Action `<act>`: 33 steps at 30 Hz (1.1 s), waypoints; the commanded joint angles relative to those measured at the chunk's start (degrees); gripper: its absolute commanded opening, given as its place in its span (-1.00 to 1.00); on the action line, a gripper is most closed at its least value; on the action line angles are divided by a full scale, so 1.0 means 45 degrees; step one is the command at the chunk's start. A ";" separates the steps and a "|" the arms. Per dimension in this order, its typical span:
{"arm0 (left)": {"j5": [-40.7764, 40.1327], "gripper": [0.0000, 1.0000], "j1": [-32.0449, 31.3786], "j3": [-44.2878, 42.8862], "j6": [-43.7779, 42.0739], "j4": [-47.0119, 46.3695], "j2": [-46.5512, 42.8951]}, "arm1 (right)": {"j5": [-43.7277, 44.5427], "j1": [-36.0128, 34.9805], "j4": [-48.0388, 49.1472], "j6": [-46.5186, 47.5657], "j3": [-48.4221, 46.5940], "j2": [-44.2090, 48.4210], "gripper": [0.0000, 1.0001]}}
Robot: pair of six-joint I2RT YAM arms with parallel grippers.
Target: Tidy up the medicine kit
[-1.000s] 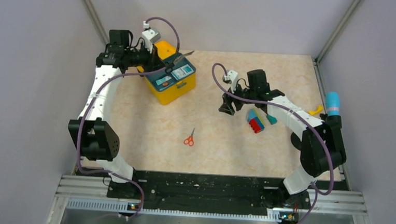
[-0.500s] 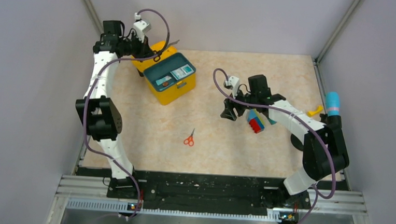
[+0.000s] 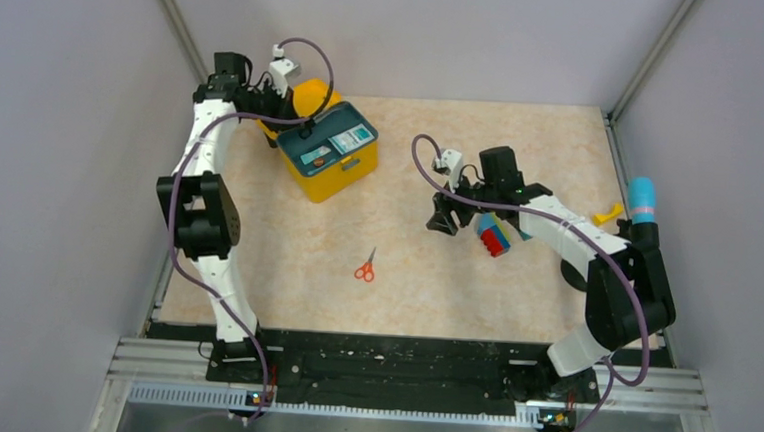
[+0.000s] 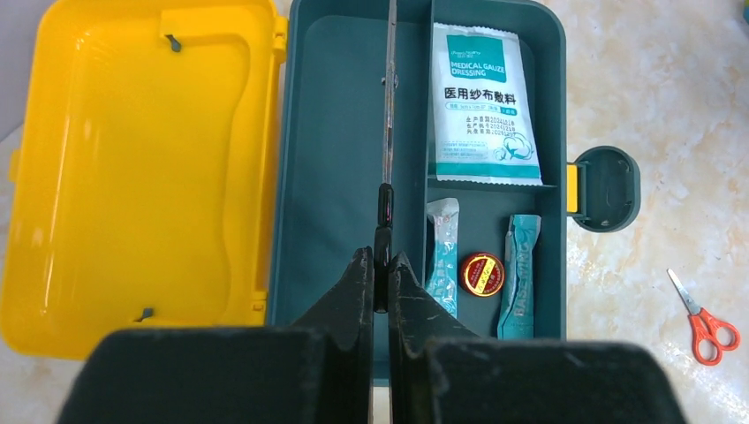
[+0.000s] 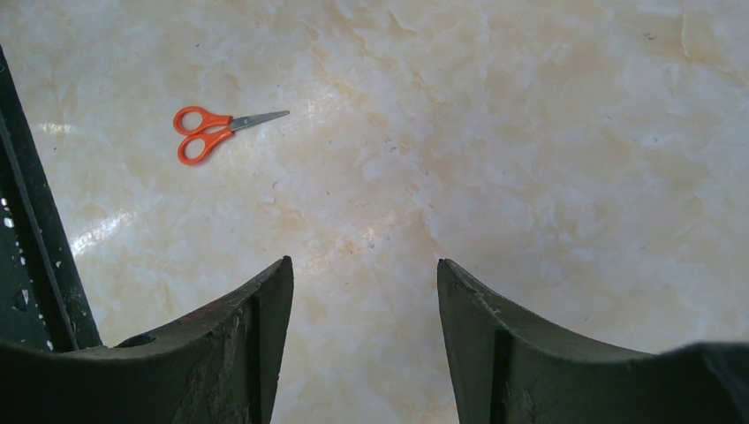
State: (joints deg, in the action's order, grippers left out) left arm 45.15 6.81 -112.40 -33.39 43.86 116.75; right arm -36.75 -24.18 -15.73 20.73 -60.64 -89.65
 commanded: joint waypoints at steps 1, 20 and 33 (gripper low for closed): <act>0.0062 -1.00 -0.0009 -0.0341 -0.0003 -0.0117 0.0324 | -0.0290 0.0129 0.0226 -0.0134 -0.0019 0.0501 0.20; -0.1001 -0.06 -0.0017 0.3158 0.2958 -0.4306 -0.3897 | -0.0403 0.0121 0.0012 0.0032 -0.1037 -0.0607 0.19; 0.1083 -0.12 -0.0439 1.4116 1.0151 -0.8532 -1.0971 | -0.1940 -0.1189 -0.4997 0.8718 -0.4165 -0.2832 0.03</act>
State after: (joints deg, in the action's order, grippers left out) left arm 51.42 4.91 -59.29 -4.97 16.73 72.64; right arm -43.72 -25.87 -28.67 42.57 -72.90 -97.67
